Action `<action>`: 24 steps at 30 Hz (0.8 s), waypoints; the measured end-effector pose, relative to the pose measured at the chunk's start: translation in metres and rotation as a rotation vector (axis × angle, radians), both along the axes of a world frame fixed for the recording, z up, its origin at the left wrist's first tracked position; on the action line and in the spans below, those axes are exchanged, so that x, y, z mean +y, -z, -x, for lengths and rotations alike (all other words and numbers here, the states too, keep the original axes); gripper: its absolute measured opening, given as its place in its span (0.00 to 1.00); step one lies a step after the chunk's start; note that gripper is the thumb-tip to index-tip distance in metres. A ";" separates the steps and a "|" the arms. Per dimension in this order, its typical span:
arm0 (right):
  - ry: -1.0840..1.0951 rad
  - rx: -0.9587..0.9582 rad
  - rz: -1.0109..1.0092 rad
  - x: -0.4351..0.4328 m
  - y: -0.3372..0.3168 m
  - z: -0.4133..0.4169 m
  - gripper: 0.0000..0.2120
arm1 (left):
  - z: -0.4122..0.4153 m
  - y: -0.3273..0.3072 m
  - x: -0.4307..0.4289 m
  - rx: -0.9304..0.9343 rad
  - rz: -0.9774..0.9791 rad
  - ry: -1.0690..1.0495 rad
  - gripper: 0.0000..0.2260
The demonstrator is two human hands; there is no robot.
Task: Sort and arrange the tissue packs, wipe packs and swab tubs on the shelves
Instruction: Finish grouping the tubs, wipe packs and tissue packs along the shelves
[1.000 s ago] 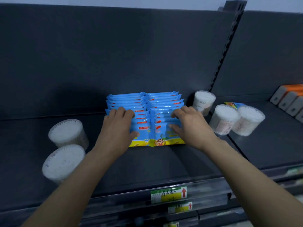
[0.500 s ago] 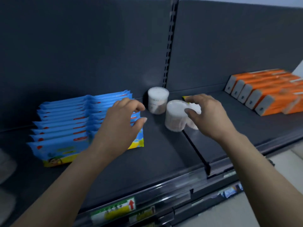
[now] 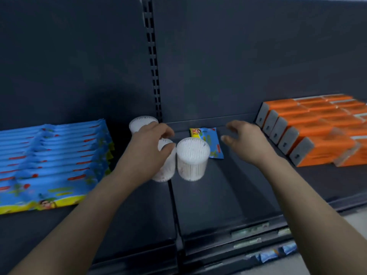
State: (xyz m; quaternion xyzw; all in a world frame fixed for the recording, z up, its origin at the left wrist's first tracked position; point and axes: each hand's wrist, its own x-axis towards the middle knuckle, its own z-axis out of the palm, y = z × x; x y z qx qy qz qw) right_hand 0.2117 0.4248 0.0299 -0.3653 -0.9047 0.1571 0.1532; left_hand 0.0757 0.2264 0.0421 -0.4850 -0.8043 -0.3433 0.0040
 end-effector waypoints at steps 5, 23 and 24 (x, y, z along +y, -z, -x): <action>-0.007 -0.100 0.138 0.014 0.019 0.027 0.18 | 0.015 0.002 -0.003 0.016 0.089 -0.066 0.10; 0.152 -0.078 0.596 0.038 0.040 0.081 0.33 | 0.024 0.002 0.008 -0.009 0.104 -0.098 0.11; 0.142 0.002 0.672 0.044 0.042 0.078 0.27 | 0.022 0.003 0.011 -0.015 0.103 -0.115 0.11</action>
